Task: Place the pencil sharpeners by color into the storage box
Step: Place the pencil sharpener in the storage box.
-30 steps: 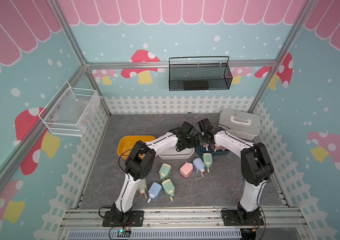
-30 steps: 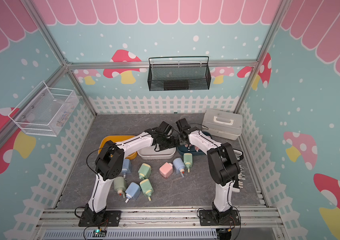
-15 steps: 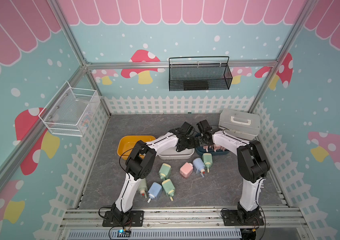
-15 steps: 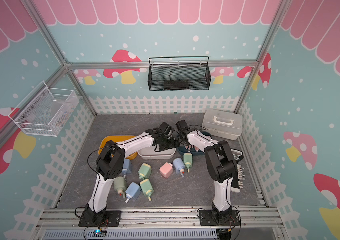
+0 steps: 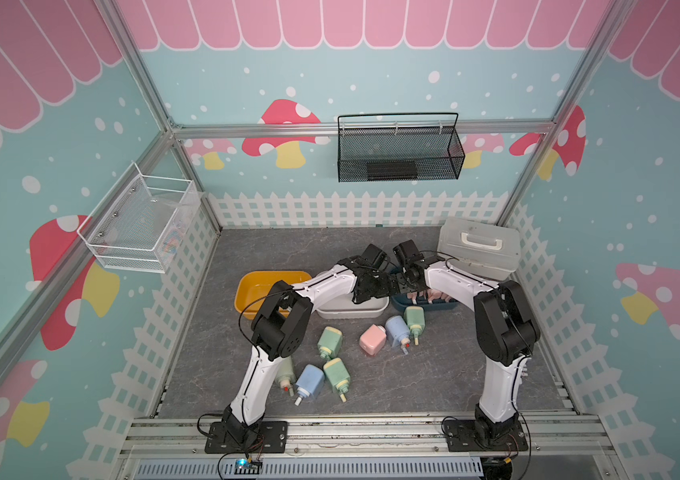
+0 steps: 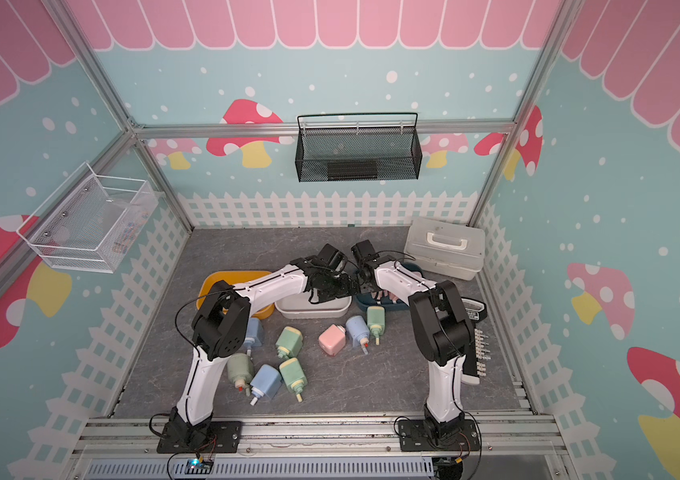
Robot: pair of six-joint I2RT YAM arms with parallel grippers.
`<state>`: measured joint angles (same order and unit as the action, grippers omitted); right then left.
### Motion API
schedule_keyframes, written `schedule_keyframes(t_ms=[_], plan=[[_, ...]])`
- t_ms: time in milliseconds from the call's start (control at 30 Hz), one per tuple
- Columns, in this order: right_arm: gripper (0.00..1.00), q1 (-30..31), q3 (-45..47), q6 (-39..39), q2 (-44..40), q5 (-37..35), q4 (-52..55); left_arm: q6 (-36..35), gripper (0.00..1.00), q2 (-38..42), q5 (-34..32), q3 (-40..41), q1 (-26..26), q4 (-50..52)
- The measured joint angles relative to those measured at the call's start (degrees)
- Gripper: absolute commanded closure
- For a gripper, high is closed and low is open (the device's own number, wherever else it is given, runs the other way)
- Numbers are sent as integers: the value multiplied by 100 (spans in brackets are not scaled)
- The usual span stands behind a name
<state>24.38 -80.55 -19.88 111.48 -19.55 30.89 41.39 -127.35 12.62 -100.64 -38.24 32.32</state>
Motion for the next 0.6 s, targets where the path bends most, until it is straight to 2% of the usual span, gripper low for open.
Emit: schedule_keyframes(t_ms=[467, 600], plan=[[34, 4, 0, 9, -251, -7, 103, 2, 1, -17, -2, 0, 0, -2], [37, 13, 0, 13, -315, -46, 105, 2, 1, -17, -2, 0, 0, 0]])
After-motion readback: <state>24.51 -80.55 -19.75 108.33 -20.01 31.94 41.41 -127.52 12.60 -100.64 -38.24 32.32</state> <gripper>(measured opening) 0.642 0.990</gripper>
